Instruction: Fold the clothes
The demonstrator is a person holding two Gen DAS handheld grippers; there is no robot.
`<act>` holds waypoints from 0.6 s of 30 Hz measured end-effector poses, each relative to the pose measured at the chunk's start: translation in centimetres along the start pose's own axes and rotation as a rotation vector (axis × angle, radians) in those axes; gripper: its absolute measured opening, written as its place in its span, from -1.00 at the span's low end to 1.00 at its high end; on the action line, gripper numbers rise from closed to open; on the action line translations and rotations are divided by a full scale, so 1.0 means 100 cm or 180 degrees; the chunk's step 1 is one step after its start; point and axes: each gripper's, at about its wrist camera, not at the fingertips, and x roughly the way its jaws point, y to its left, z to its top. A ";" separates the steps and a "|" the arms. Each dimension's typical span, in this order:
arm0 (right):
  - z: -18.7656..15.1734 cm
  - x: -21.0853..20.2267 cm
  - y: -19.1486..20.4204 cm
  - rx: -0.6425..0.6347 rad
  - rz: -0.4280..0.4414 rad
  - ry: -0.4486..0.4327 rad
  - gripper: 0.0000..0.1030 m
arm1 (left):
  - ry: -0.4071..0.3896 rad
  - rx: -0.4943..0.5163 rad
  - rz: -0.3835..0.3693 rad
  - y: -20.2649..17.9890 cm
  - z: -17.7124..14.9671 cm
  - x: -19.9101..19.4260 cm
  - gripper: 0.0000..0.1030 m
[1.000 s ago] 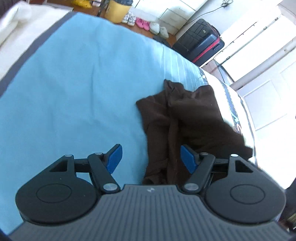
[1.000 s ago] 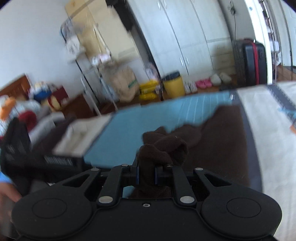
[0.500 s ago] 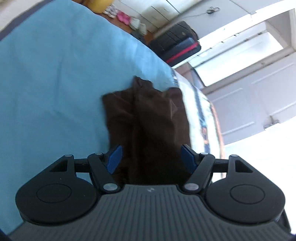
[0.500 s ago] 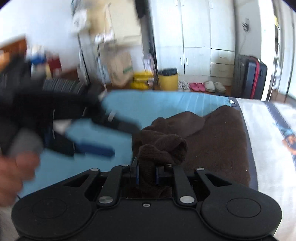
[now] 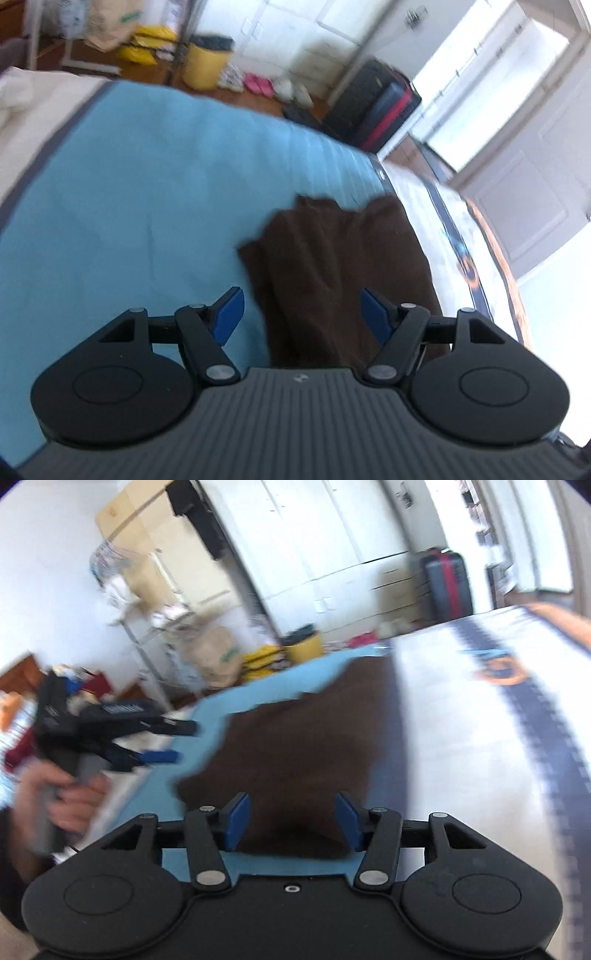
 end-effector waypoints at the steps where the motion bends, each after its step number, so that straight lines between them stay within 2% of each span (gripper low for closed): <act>1: -0.003 0.001 -0.003 -0.0009 -0.0062 0.0018 0.12 | 0.0095 0.0018 0.0025 -0.001 -0.003 0.006 0.35; 2: -0.004 0.004 -0.003 -0.0055 -0.0092 0.0046 0.12 | 0.0178 0.0041 0.0099 -0.004 -0.006 0.012 0.35; 3: -0.005 0.008 -0.002 -0.0111 -0.0117 0.0077 0.12 | 0.0276 0.0078 0.0326 -0.005 -0.008 0.020 0.35; 5: -0.008 0.017 0.007 -0.0335 -0.0212 0.0155 0.12 | 0.0334 0.0309 0.1071 -0.009 -0.014 0.029 0.39; 6: -0.009 0.020 0.010 -0.0387 -0.0205 0.0165 0.12 | 0.0311 0.0481 0.1378 -0.012 -0.016 0.031 0.29; 7: -0.010 0.023 0.013 -0.0420 -0.0185 0.0171 0.12 | 0.0286 0.0654 0.1685 -0.015 -0.018 0.033 0.29; 8: -0.011 0.027 0.014 -0.0410 -0.0184 0.0183 0.12 | 0.0284 0.0613 0.1647 -0.012 -0.018 0.029 0.30; 10: -0.014 0.032 0.013 -0.0361 -0.0243 0.0207 0.13 | 0.0266 0.0203 0.1201 0.000 -0.015 0.012 0.30; 12: -0.018 0.035 0.010 -0.0282 -0.0356 0.0219 0.13 | 0.0131 -0.0066 0.0768 0.006 -0.014 -0.013 0.33; 14: -0.019 0.037 0.006 -0.0162 -0.0419 0.0218 0.13 | 0.0001 -0.0077 0.0485 0.001 -0.014 -0.031 0.34; 16: -0.021 0.035 0.004 -0.0091 -0.0451 0.0206 0.13 | -0.0051 0.0063 0.0237 -0.010 -0.017 -0.042 0.37; 18: -0.021 0.043 0.011 -0.0302 -0.0620 0.0204 0.13 | -0.0026 0.0179 0.0335 -0.024 -0.023 -0.035 0.39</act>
